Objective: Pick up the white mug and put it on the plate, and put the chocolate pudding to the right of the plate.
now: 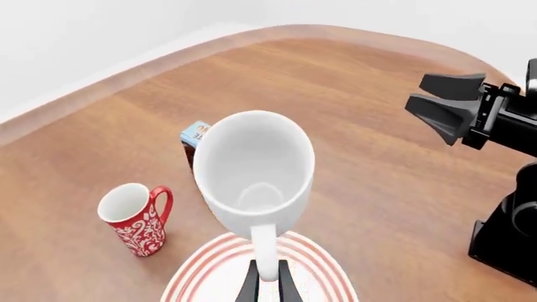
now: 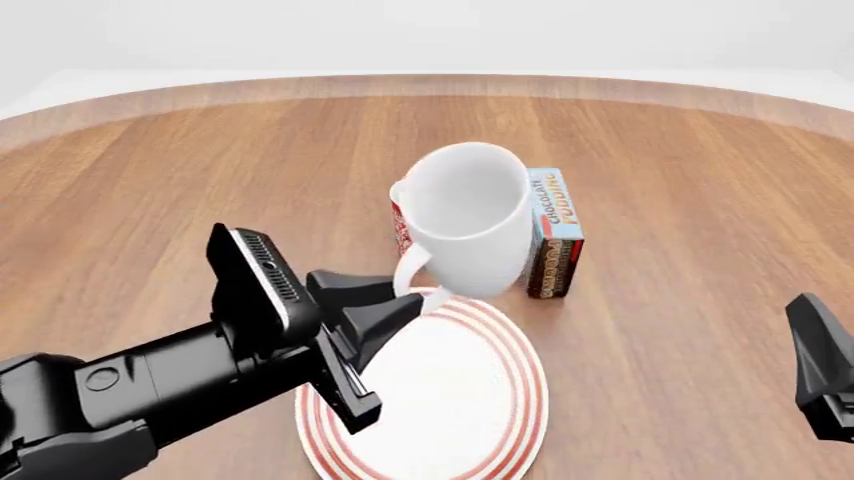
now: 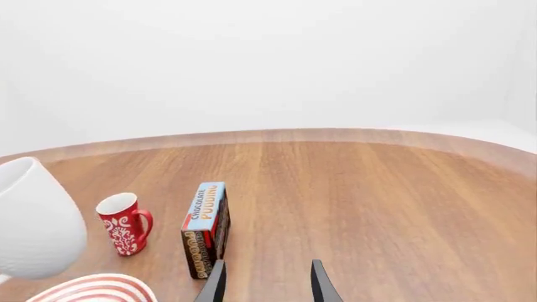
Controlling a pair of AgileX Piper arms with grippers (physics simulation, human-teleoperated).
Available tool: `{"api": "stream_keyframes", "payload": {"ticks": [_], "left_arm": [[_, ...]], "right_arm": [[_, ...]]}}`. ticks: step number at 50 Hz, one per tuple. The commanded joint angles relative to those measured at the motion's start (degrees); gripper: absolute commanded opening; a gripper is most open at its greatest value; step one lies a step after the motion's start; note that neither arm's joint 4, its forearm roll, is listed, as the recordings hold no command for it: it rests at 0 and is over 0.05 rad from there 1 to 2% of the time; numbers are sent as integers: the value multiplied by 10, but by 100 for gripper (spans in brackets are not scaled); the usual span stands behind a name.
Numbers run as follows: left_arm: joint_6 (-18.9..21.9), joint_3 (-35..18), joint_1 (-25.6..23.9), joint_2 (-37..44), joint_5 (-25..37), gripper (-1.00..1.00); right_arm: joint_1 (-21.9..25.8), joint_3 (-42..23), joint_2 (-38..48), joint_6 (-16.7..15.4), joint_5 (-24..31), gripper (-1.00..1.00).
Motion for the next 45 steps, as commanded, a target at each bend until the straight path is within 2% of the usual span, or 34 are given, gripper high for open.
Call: {"api": "stream_keyframes", "payload": {"ticks": [1, 21, 45], "left_arm": [[1, 25, 13, -36, 12, -100], [-6, 57, 21, -69, 34, -100], [12, 86, 41, -118, 95, -100]], "right_arm": [[0, 0, 0, -2, 1, 100], [0, -1, 0, -4, 0, 100], [1, -1, -1, -8, 0, 100]]}}
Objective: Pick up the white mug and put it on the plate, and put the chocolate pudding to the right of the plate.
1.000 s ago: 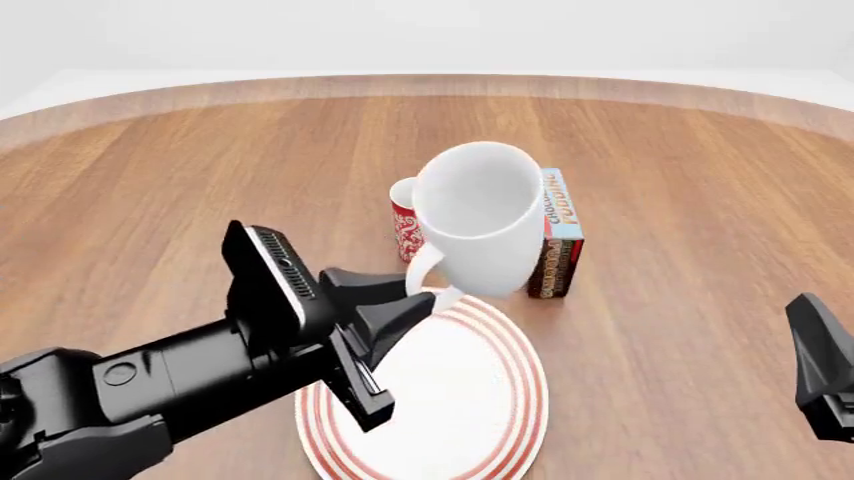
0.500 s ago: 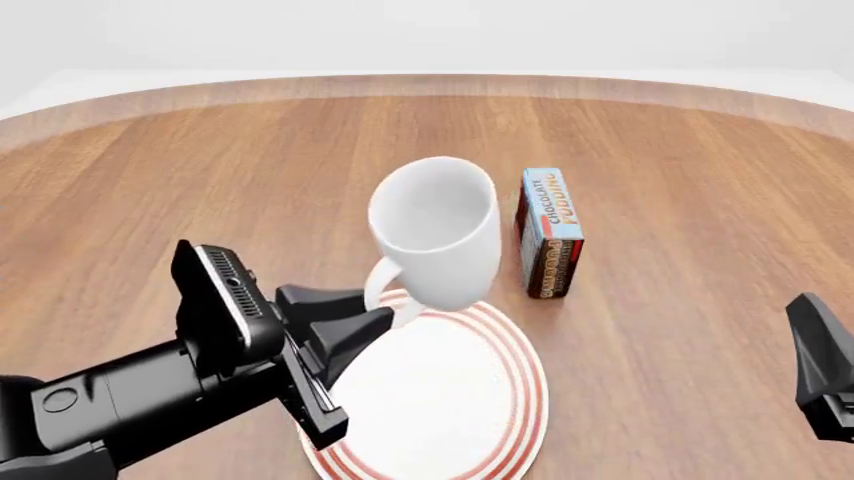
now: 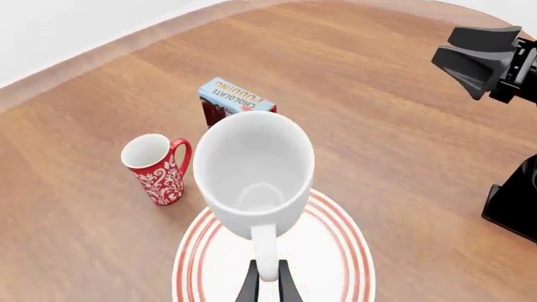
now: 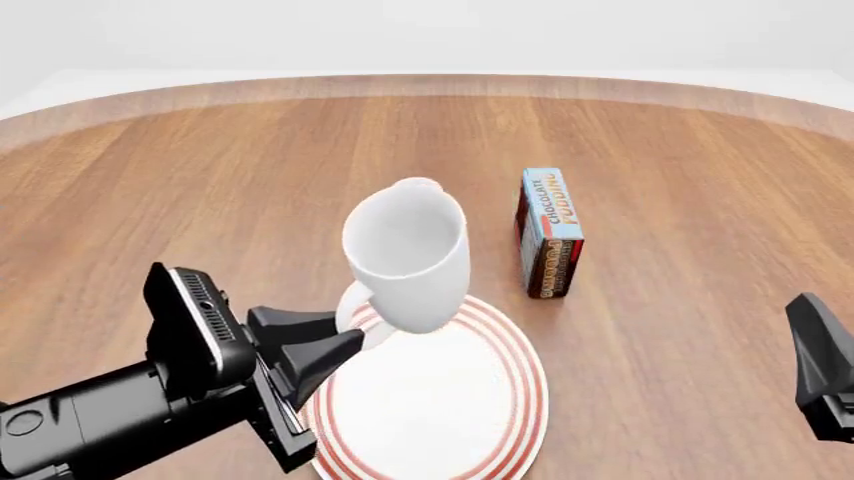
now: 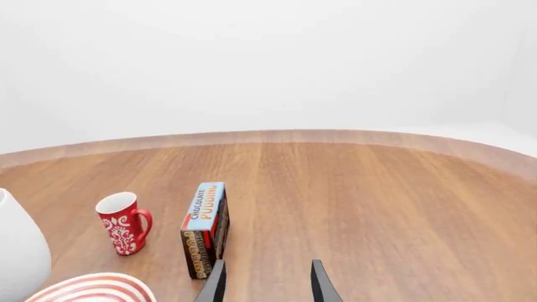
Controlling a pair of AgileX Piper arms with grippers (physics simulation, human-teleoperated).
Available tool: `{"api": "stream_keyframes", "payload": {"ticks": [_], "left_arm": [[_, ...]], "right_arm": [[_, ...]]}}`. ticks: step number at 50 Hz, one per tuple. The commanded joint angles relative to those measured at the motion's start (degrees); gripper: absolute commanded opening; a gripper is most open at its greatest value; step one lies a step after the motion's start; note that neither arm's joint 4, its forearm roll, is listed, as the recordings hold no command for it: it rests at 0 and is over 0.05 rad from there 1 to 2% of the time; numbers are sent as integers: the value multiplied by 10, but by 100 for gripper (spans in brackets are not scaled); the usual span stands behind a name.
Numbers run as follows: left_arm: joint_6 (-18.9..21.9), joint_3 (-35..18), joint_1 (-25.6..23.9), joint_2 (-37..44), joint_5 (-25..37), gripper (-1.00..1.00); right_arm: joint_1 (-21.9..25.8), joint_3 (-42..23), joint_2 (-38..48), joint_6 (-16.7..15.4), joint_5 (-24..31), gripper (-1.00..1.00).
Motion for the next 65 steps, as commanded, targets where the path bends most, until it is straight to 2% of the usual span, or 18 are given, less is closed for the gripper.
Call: {"api": "stream_keyframes", "payload": {"ticks": [1, 23, 46, 65], "left_arm": [[11, 12, 9, -27, 28, -100], [15, 24, 3, -26, 40, -100], [-3, 37, -20, 48, -13, -100], [-6, 45, -15, 59, -22, -100]], "right_arm": [[0, 0, 0, -2, 0, 100], [0, 0, 0, -5, 0, 100], [0, 0, 0, -5, 0, 100], [0, 0, 0, -5, 0, 100]]}}
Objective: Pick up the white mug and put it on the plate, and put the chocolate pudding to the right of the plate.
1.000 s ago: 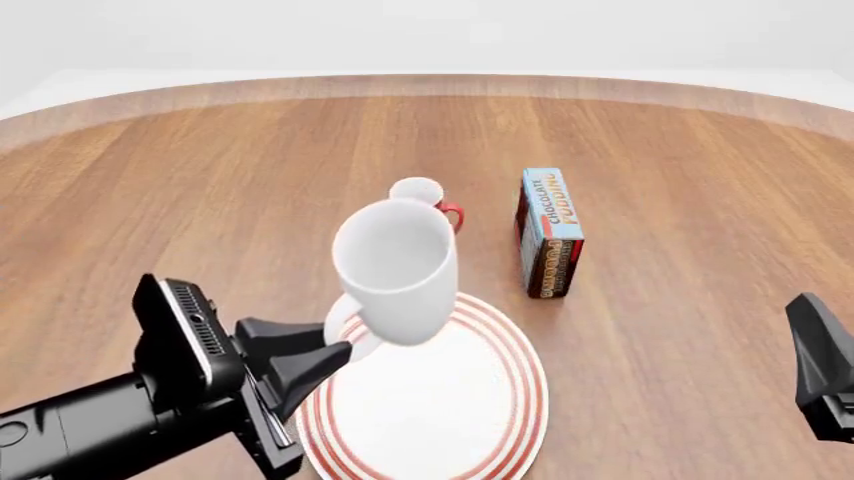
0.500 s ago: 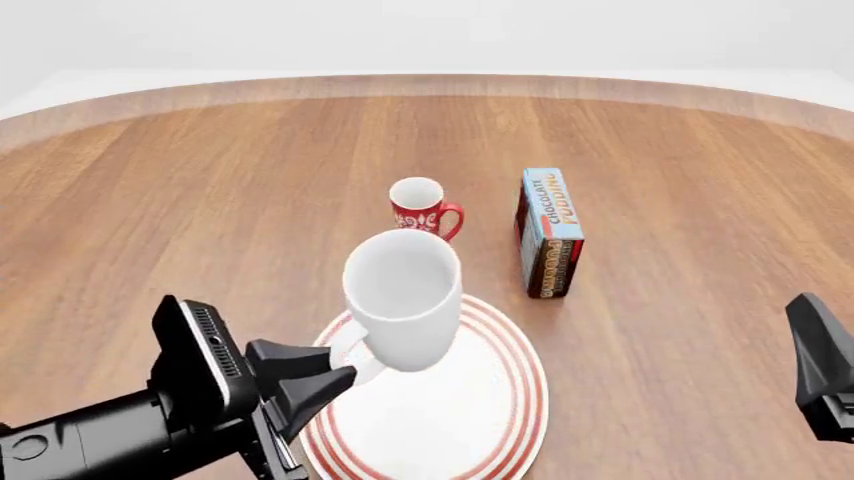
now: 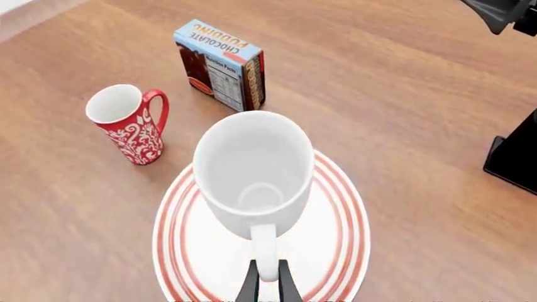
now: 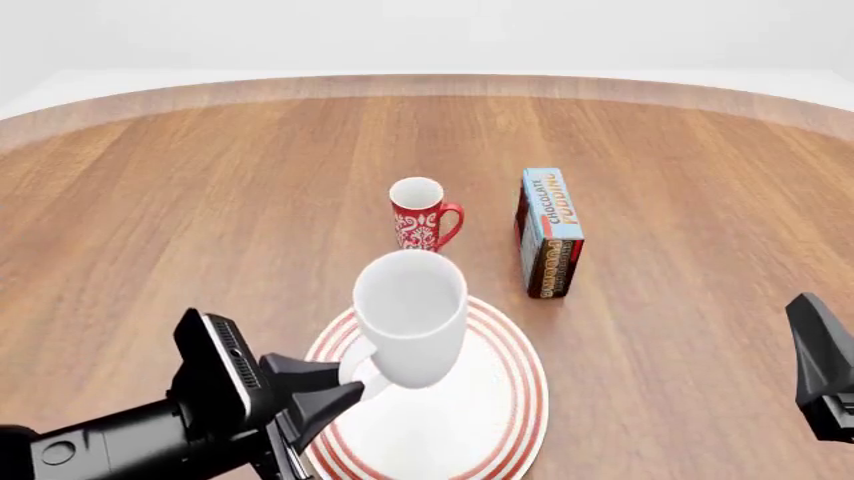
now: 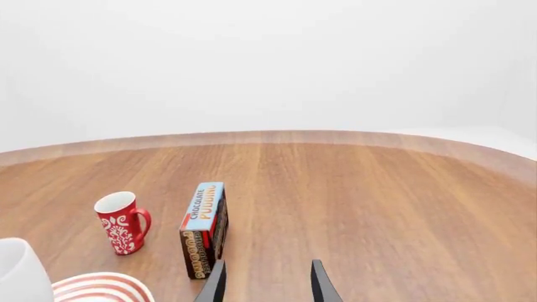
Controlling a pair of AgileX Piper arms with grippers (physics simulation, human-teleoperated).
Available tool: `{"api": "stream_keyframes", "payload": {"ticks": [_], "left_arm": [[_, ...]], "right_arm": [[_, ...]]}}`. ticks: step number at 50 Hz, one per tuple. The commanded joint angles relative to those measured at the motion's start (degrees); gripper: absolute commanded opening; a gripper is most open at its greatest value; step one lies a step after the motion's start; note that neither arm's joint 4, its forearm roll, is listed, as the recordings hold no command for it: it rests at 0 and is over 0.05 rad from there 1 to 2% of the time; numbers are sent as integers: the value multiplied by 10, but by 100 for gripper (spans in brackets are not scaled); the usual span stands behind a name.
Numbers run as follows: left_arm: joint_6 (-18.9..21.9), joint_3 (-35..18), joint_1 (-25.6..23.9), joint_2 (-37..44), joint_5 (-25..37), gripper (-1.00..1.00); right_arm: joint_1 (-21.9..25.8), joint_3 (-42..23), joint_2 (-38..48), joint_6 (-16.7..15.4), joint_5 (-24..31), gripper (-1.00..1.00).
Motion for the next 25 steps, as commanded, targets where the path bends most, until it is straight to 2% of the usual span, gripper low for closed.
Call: {"api": "stream_keyframes", "payload": {"ticks": [1, 25], "left_arm": [[-1, 4, 1, 11, -11, -100], [-17, 21, 1, 69, -59, -100]], "right_arm": [[0, 0, 0, 0, 0, 100], [0, 0, 0, -1, -1, 100]]}}
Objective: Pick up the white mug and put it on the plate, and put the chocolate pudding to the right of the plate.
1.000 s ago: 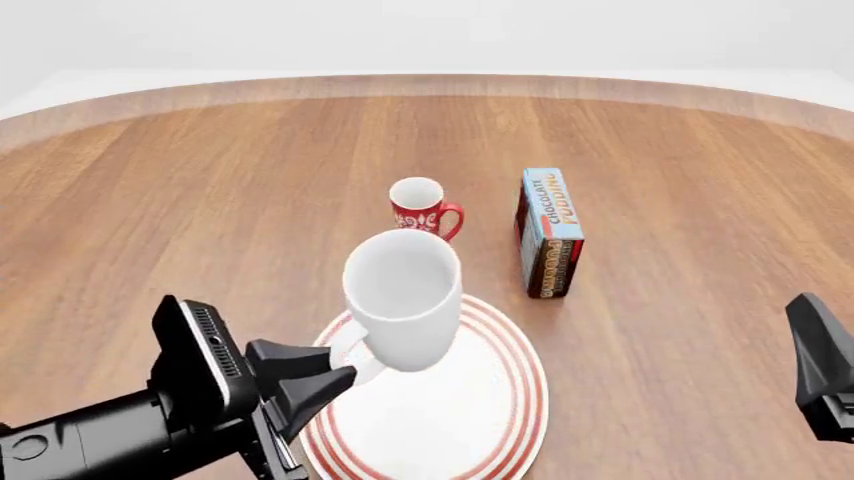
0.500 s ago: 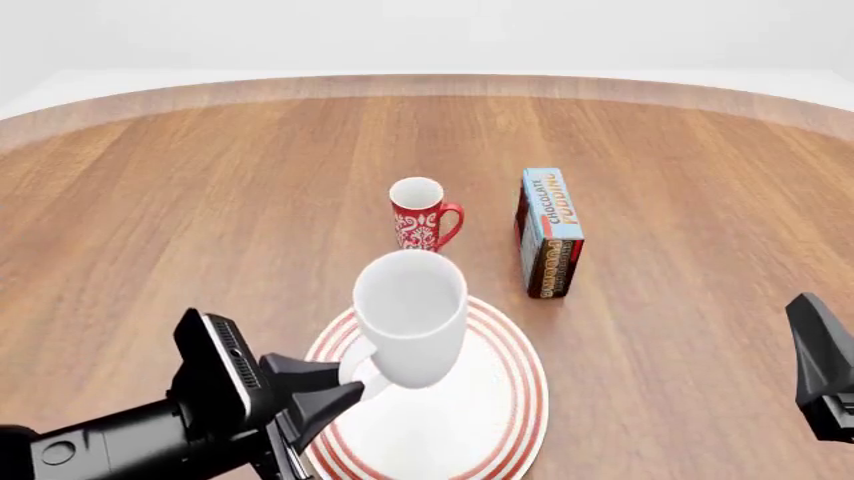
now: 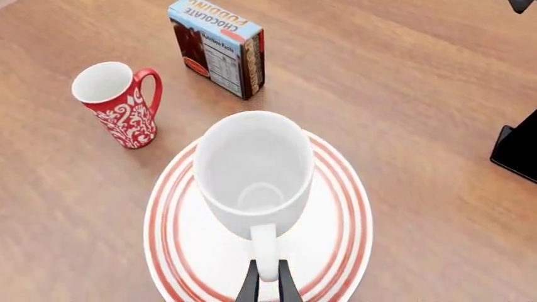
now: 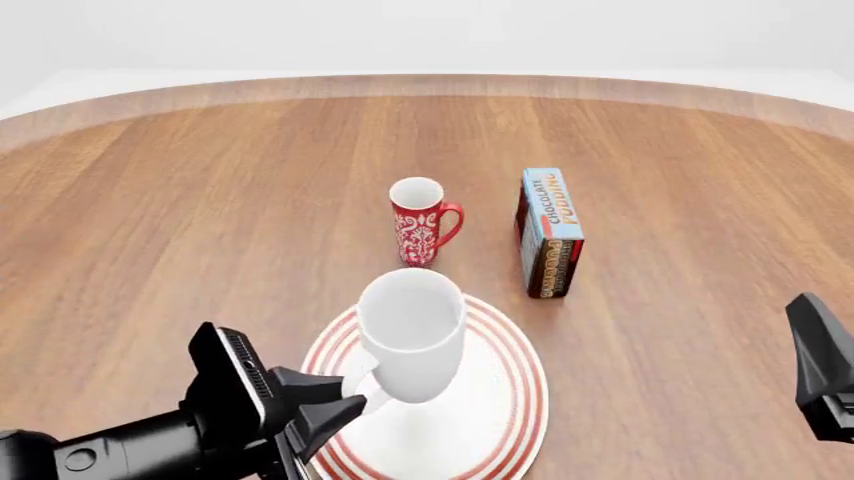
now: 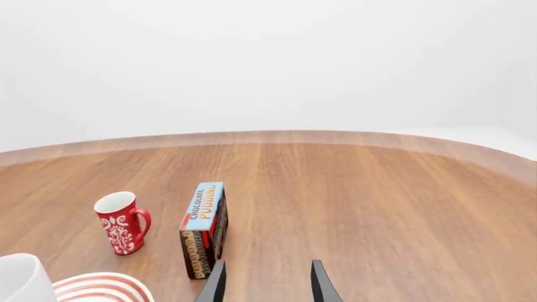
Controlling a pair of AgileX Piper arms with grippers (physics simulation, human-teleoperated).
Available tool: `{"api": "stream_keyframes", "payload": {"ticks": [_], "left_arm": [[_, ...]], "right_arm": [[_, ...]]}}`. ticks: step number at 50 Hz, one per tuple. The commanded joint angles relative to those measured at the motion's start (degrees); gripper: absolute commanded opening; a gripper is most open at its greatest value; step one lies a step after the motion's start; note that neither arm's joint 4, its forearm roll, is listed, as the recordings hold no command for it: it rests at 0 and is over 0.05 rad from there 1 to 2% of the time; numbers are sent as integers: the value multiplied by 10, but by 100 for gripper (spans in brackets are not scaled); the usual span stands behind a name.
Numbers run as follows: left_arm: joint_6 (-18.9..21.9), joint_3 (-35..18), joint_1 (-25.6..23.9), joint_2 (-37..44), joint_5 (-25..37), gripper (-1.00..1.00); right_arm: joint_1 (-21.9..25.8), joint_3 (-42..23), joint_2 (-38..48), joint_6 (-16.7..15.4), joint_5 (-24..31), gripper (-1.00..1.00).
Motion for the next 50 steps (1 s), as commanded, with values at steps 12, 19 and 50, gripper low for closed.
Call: {"api": "stream_keyframes", "payload": {"ticks": [12, 19, 50], "left_arm": [[-9, 13, 5, 33, -34, -100], [-11, 16, 4, 39, -42, -100], [-19, 18, 4, 83, -74, -100]], "right_arm": [[0, 0, 0, -1, 0, 100], [0, 0, 0, -1, 0, 100], [0, 0, 0, -1, 0, 100]]}}
